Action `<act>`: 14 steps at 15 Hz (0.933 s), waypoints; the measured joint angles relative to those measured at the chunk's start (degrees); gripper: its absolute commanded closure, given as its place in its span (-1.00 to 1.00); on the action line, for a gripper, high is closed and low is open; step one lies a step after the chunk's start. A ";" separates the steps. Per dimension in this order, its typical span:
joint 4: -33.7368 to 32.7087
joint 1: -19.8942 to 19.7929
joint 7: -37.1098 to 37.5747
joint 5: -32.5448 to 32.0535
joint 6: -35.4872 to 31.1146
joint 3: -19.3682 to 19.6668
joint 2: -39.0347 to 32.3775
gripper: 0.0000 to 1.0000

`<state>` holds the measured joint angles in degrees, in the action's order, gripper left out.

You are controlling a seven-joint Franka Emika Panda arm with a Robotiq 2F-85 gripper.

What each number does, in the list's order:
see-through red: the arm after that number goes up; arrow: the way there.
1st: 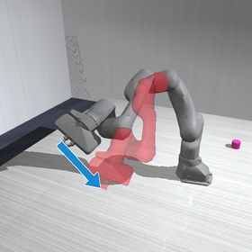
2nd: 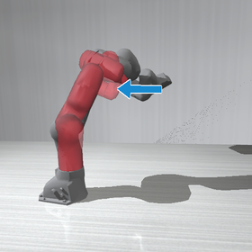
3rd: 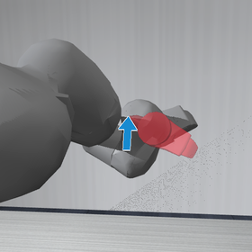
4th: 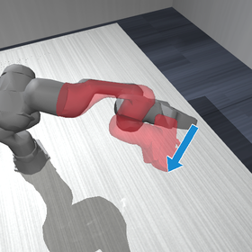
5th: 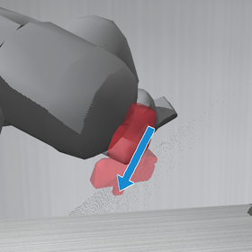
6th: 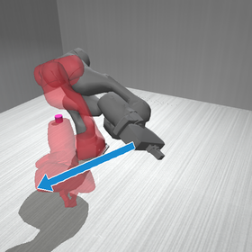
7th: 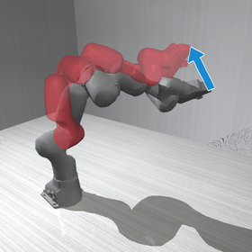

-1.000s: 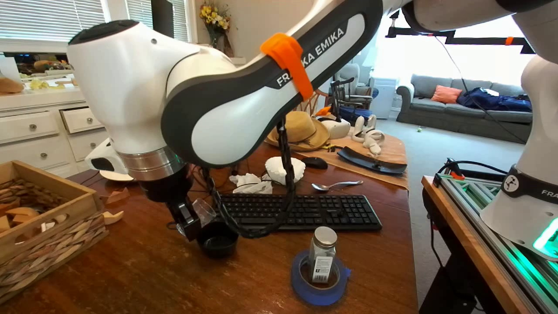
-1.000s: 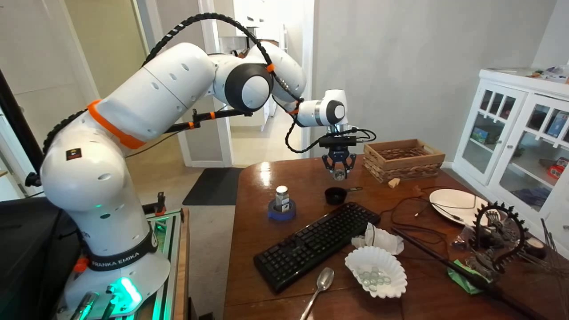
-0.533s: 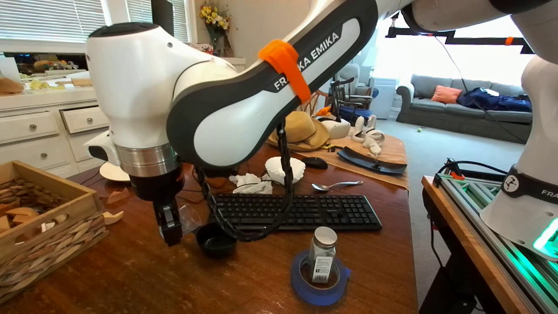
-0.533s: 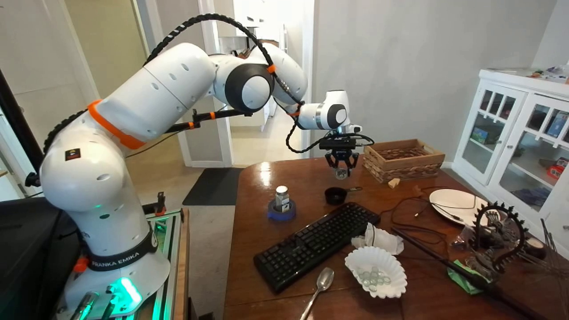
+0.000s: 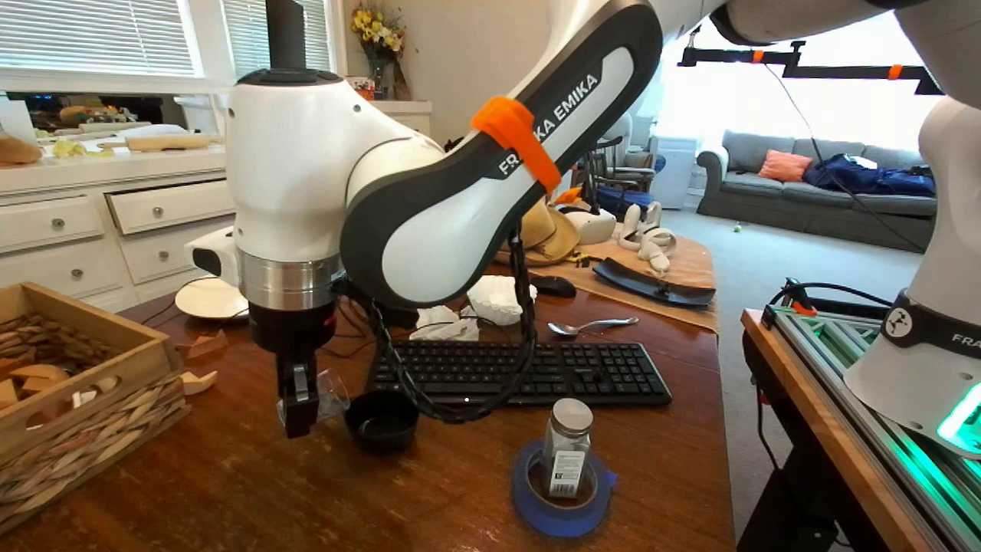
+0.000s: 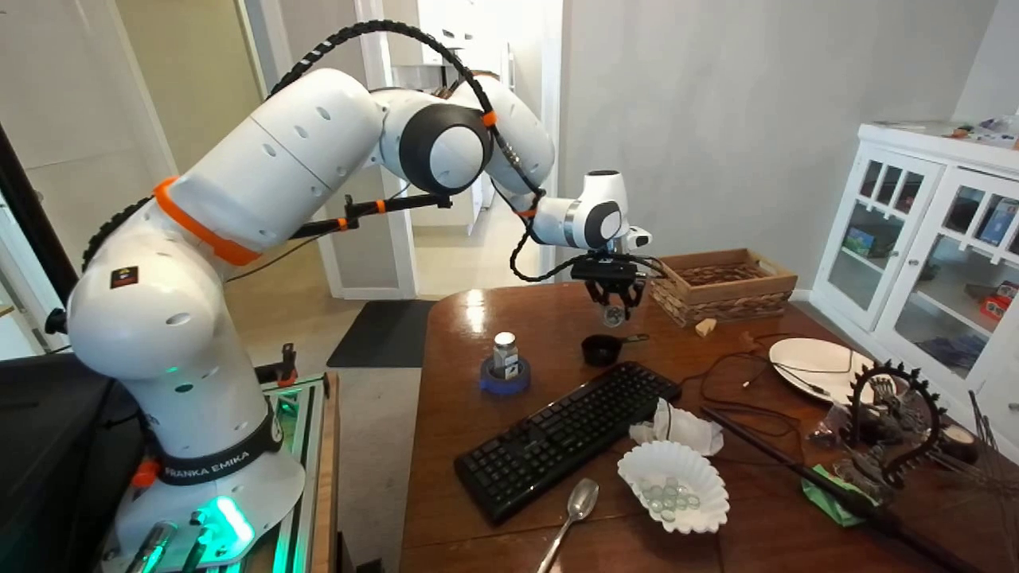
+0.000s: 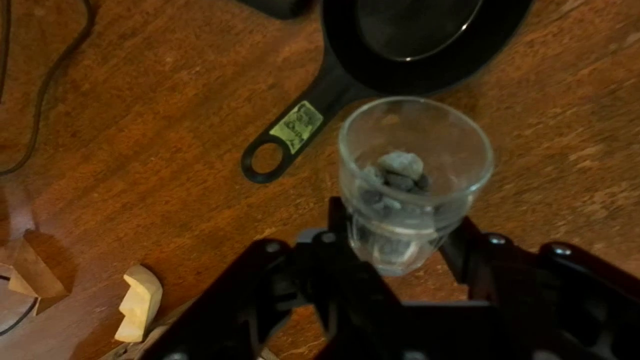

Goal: Pick up the small glass cup and pour its contents into the small black pot

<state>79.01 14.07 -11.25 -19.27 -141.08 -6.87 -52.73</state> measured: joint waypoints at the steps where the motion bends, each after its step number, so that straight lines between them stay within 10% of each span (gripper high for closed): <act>1: 1.20 -0.30 0.10 0.12 -1.79 0.00 0.44 0.56; 13: 15.23 -1.13 2.22 0.22 -11.46 2.01 8.20 0.56; 14: 16.31 -0.97 2.32 0.22 -11.47 2.36 8.88 0.06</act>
<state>95.32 13.09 -8.94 -19.05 -152.55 -4.50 -43.85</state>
